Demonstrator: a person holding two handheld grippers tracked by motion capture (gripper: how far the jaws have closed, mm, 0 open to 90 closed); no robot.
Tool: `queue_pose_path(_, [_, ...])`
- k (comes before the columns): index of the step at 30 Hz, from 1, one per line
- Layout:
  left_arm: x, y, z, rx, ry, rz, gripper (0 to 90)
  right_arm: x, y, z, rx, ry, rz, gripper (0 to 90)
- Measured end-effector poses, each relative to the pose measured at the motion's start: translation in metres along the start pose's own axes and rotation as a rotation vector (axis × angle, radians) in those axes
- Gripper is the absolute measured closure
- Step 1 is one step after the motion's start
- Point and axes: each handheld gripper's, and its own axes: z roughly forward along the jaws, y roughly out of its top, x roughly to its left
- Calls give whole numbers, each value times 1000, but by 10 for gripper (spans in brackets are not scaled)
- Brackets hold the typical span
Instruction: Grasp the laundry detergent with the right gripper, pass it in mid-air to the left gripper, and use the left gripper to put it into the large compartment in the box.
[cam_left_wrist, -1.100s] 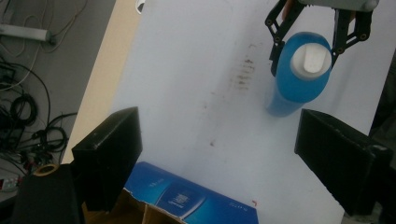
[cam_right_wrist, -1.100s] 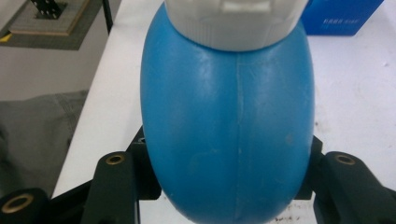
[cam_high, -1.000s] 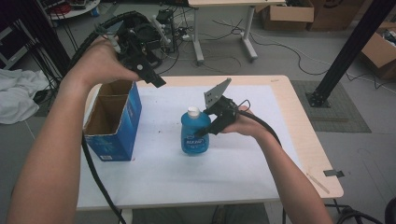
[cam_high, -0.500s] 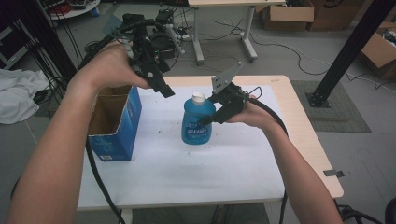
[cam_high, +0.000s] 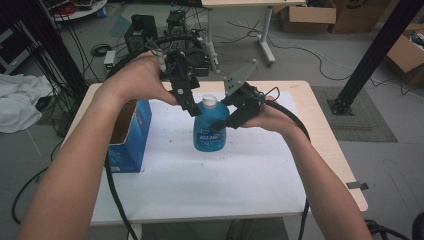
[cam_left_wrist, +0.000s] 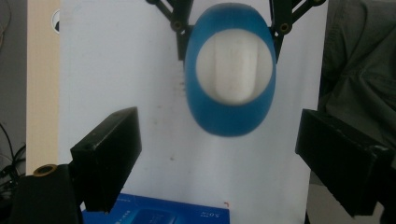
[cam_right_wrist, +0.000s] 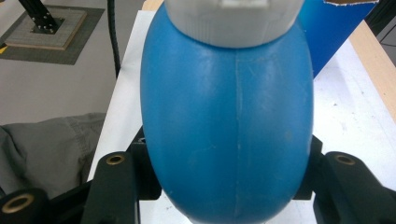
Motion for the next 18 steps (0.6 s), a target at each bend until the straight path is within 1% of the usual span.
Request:
queue_pose_path(5, [-3, 7, 6, 17, -5, 16, 151, 1, 6, -2, -3, 0, -6, 446])
queue_pose_path(11, [-5, 10, 12, 26, -10, 17, 153, 2, 10, -2, 5, -2, -12, 446])
queue_pose_path(12, [-5, 11, 12, 31, -6, 24, 153, 2, 10, -2, 4, -3, -15, 446])
queue_pose_path(15, [-5, 12, 15, 38, -2, 25, 153, 3, 13, -3, 6, 0, -15, 446])
queue_pose_path(17, [-5, 12, 16, 32, 1, 29, 153, 4, 14, -3, 7, -1, -16, 446])
queue_pose_path(18, [-6, 13, 16, 34, -2, 23, 153, 4, 14, -3, 9, -3, -18, 447])
